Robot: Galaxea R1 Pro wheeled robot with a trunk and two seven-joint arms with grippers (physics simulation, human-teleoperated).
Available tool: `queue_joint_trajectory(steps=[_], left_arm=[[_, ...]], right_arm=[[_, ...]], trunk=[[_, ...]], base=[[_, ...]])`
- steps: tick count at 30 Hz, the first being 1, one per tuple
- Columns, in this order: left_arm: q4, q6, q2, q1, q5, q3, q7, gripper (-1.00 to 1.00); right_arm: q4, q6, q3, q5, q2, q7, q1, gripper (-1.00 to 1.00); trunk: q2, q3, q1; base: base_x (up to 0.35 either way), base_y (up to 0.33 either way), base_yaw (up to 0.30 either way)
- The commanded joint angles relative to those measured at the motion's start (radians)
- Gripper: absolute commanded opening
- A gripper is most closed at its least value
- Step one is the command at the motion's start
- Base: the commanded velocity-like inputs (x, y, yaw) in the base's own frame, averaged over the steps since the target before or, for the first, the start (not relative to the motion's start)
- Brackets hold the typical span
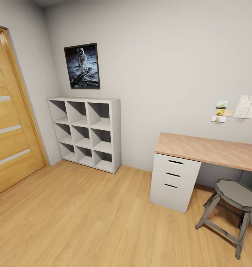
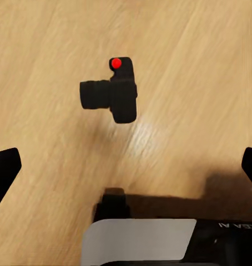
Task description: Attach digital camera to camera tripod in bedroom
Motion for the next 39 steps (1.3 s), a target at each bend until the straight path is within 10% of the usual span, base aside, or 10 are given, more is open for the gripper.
queue_joint_trajectory(steps=[1, 10, 11, 13, 19, 39], left_arm=[[-0.01, 0.03, 0.0, -0.021, 0.009, 0.0, 0.002, 1.0], [0.045, 0.11, 0.001, -0.236, 0.015, 0.001, 0.005, 1.0], [0.191, 0.108, -0.002, -0.35, 0.014, 0.002, 0.005, 1.0], [0.267, 0.052, 0.001, -0.399, 0.012, 0.002, 0.005, 1.0], [0.316, -0.051, 0.012, -0.447, 0.01, 0.0, -0.005, 1.0], [0.281, -0.062, -0.053, -0.453, 0.007, 0.002, 0.034, 1.0]], right_arm=[[0.0, 0.012, 0.0, -0.002, 0.001, -0.006, -0.026, 1.0], [0.122, -0.055, -0.006, -0.016, 0.009, -0.017, -0.253, 1.0], [0.158, -0.09, -0.007, -0.014, 0.012, -0.018, -0.316, 1.0], [0.159, -0.096, -0.004, -0.006, 0.013, -0.021, -0.333, 1.0], [0.157, -0.094, 0.0, 0.001, 0.013, -0.023, -0.349, 1.0], [0.154, -0.081, -0.002, 0.001, 0.013, -0.019, -0.351, 1.0]], trunk=[[-0.001, -0.001, 0.0], [-0.001, -0.001, 0.0], [-0.001, -0.001, 0.0], [-0.001, -0.001, 0.0], [-0.001, -0.001, 0.0], [-0.008, -0.004, 0.004]], base=[[0.0, 0.0, 0.0], [0.0, 0.0, 0.0], [0.0, 0.0, 0.0], [0.0, 0.0, 0.0], [0.0, 0.0, 0.0], [0.0, 0.0, 0.0]])
